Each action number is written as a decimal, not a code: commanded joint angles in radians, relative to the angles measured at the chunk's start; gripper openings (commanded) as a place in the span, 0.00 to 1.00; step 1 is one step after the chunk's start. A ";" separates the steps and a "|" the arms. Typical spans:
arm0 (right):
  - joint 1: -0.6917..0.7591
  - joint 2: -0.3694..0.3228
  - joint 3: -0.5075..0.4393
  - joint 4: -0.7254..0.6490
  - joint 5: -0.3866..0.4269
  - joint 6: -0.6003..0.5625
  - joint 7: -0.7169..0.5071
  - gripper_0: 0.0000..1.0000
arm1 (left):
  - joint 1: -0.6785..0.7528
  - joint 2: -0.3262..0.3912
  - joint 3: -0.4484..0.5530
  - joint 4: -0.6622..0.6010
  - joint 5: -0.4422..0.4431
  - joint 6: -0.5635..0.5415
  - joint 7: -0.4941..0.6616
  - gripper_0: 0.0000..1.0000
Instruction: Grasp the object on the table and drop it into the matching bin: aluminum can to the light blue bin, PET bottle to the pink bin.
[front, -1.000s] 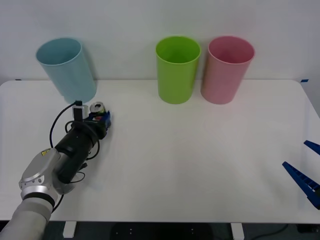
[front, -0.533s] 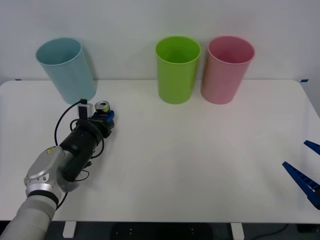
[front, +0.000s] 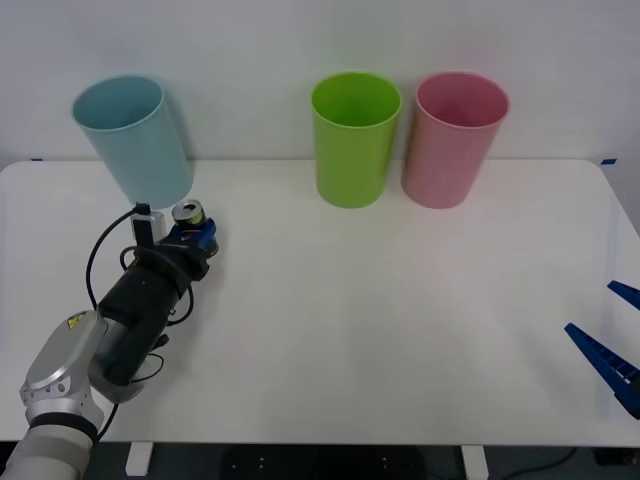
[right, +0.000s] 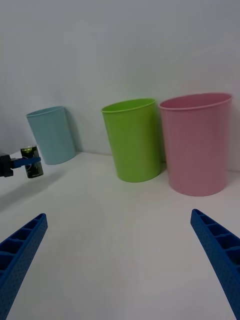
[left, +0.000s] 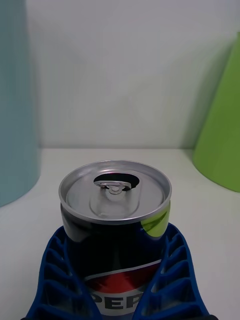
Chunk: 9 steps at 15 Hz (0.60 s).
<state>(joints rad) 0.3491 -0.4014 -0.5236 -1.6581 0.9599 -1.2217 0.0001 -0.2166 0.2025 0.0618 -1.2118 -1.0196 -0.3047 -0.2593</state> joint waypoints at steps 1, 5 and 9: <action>0.000 0.000 0.000 0.000 0.000 0.000 0.000 1.00 | 0.071 0.006 0.009 -0.114 0.012 -0.001 0.000 0.00; 0.000 0.000 0.000 0.000 0.000 0.000 0.000 1.00 | 0.155 0.009 0.030 -0.287 0.021 0.001 0.011 0.00; 0.000 0.000 0.000 0.000 0.000 0.000 0.000 1.00 | 0.161 0.046 0.032 -0.365 0.070 0.022 0.040 0.00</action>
<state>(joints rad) 0.3491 -0.4014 -0.5236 -1.6581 0.9599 -1.2217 0.0000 -0.0553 0.2418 0.0935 -1.5631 -0.9577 -0.2926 -0.2247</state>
